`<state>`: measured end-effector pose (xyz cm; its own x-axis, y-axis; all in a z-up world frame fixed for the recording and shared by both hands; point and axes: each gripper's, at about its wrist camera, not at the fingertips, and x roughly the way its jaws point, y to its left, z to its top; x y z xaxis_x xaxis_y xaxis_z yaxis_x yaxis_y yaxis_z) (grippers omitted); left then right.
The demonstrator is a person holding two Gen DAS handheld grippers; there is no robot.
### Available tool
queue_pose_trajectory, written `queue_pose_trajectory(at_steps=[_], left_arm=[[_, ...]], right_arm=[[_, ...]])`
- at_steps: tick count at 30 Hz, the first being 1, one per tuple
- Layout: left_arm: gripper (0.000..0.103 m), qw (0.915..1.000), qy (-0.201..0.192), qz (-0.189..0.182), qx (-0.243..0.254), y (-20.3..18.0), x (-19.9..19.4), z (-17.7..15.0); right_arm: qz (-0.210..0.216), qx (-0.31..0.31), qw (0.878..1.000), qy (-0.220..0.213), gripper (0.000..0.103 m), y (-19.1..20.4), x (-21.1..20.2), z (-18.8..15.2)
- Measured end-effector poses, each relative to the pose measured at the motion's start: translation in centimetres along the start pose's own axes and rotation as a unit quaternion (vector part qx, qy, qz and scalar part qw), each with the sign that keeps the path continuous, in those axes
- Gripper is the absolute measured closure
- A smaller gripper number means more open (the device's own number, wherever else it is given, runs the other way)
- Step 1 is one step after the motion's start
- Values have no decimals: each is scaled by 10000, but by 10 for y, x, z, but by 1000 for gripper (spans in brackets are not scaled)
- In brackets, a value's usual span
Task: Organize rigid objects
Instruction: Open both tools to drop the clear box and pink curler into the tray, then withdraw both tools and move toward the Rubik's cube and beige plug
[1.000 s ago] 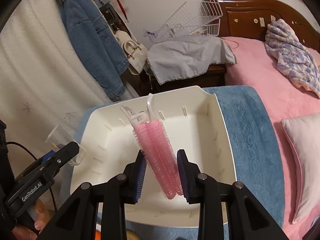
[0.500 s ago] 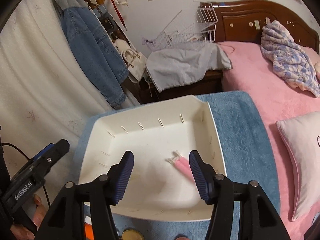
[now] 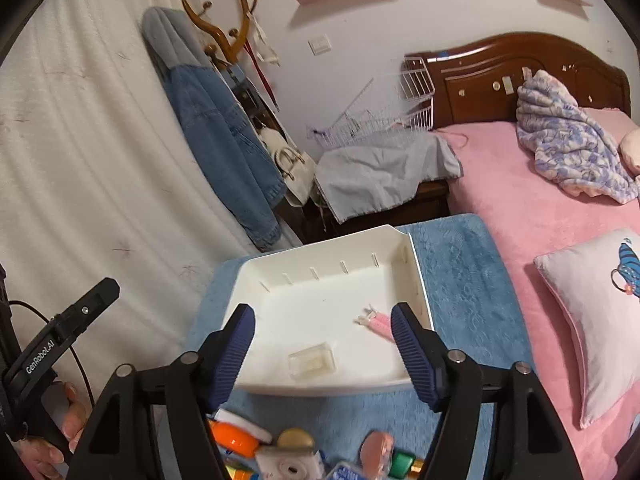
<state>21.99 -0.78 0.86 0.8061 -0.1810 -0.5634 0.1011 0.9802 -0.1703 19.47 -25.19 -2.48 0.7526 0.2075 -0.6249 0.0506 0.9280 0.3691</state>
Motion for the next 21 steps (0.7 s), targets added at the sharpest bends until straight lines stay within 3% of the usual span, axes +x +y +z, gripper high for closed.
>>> queue_pose_trajectory(at_steps=[9,21], left_arm=[[18,9997,64,230,88,5,-68,-31],[18,9983,399,43,433,26,-92,-61]], right_arm=[[128,105,9998,-67,25,12,-56,-38],[-41,673,9973,295,25,30,-77,-99]])
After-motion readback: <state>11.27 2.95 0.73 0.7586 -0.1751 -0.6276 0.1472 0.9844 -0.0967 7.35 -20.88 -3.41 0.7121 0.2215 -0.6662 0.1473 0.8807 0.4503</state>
